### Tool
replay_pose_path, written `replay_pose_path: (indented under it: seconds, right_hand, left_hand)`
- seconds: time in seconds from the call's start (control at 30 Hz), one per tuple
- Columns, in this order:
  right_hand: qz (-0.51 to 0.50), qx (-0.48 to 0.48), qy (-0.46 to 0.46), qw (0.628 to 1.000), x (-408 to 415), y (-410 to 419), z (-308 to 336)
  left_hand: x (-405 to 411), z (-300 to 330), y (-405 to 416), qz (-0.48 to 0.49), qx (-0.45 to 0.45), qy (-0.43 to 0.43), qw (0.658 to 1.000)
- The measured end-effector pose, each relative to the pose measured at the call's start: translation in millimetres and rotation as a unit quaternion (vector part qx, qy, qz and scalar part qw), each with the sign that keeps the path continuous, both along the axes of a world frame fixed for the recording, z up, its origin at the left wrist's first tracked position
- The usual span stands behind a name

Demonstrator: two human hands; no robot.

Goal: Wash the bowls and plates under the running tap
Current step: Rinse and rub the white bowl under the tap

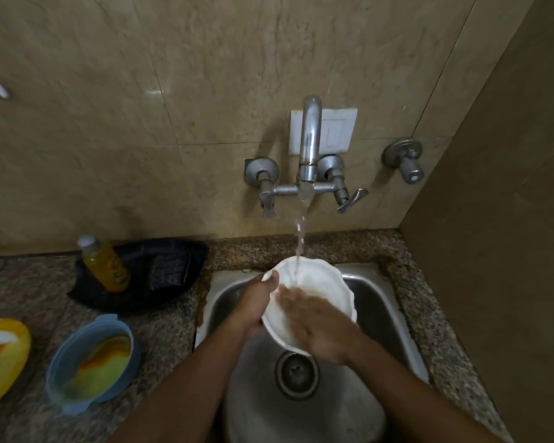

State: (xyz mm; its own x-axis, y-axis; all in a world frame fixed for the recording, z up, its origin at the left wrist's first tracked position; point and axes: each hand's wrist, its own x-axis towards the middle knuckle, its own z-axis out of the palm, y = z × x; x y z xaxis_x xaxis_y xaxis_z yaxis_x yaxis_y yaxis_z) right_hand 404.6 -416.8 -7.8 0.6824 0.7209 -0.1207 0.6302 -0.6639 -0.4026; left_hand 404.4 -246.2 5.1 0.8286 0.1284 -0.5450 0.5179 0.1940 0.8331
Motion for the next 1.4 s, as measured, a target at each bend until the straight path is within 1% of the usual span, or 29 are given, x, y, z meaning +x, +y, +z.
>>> replay_pose_path:
  seconds: [0.03,0.07,0.1,0.13,0.17,0.2,0.23,0.3,0.33,0.4,0.5,0.53,0.57,0.63,0.7,0.77,0.8,0.83,0.87,0.9,0.93,0.97,1.0,1.07,1.13,1.17,1.27,1.33,1.4]
  right_hand:
    - [-0.01,0.012,-0.069,0.997,5,-15,4]
    - [-0.054,0.034,-0.142,0.988,12,-29,6]
    - [-0.127,0.075,-0.191,0.971,17,-41,10]
    - [-0.208,0.123,-0.208,0.948,18,-48,12]
    - [-0.285,0.17,-0.182,0.925,18,-49,13]
    - [-0.347,0.213,-0.122,0.905,17,-47,13]
    - [-0.386,0.254,-0.029,0.886,17,-45,10]
    - [-0.41,0.317,0.169,0.838,19,-44,4]
    - [-0.418,0.326,0.209,0.822,19,-46,1]
    - [-0.422,0.323,0.181,0.828,19,-51,-1]
    - [-0.385,0.314,0.07,0.865,14,-55,-1]
    - [-0.377,0.312,0.041,0.871,12,-55,-1]
    - [-0.373,0.311,0.021,0.874,9,-55,-2]
    - [-0.353,0.316,-0.019,0.88,5,-55,-1]
    - [-0.322,0.309,-0.079,0.892,0,-56,0]
    - [-0.299,0.273,-0.15,0.902,-6,-58,-1]
    - [-0.293,0.251,-0.174,0.906,-9,-59,-4]
    - [-0.288,0.225,-0.185,0.912,-11,-60,-8]
    - [-0.286,0.202,-0.188,0.918,-12,-60,-13]
    - [-0.282,0.184,-0.194,0.921,-13,-59,-17]
    - [-0.272,0.176,-0.211,0.922,-15,-58,-22]
    - [-0.26,0.178,-0.236,0.919,-17,-57,-24]
    - [-0.246,0.185,-0.262,0.915,-20,-55,-26]
    - [-0.214,0.19,-0.294,0.912,-27,-49,-26]
    - [-0.178,0.174,-0.291,0.924,-32,-48,-29]
    - [-0.156,0.156,-0.263,0.939,-32,-49,-30]
    - [-0.108,0.098,-0.133,0.98,-34,-57,-31]
    - [-0.098,0.105,-0.07,0.987,-34,-60,-27]
    - [-0.128,0.139,-0.062,0.98,-26,-53,-18]
  left_hand:
    - [-2,-1,3,0.001,0.001,-0.002,1.0]
    - [-2,-3,5,0.0,0.01,-0.007,1.0]
    - [-1,-5,8,-0.002,0.025,-0.014,1.0]
    - [1,-6,9,-0.003,0.039,-0.024,0.999]
    - [3,-3,9,-0.006,0.047,-0.036,0.998]
    - [5,0,8,-0.01,0.05,-0.053,0.997]
    - [7,4,6,-0.016,0.049,-0.075,0.996]
    - [8,12,2,-0.033,0.048,-0.121,0.991]
    - [9,14,1,-0.047,0.057,-0.139,0.987]
    - [8,17,1,-0.094,0.1,-0.179,0.974]
    - [2,16,6,-0.173,0.18,-0.235,0.939]
    - [-1,15,7,-0.192,0.214,-0.249,0.925]
    - [-3,13,8,-0.2,0.246,-0.26,0.912]
    - [-7,10,7,-0.188,0.272,-0.275,0.903]
    - [-7,9,5,-0.193,0.286,-0.267,0.9]
    - [-9,2,6,-0.204,0.305,-0.202,0.908]
    - [-13,-3,8,-0.198,0.287,-0.142,0.926]
    - [-17,-8,10,-0.161,0.208,-0.071,0.962]
    - [-20,-10,11,-0.087,0.066,0.003,0.994]
    - [-23,-11,10,-0.003,-0.093,0.066,0.993]
    - [-26,-7,7,0.079,-0.22,0.114,0.966]
    - [-26,-5,2,0.141,-0.296,0.122,0.937]
    - [-23,-3,-4,0.178,-0.32,0.113,0.924]
    - [-16,4,-13,0.182,-0.292,0.079,0.936]
    - [-8,8,-17,0.176,-0.278,0.079,0.941]
    - [-5,9,-17,0.166,-0.268,0.08,0.946]
    - [-2,18,-11,0.114,-0.23,0.062,0.965]
    - [2,18,-8,0.077,-0.183,0.026,0.98]
    - [9,18,-7,0.054,-0.083,0.008,0.995]
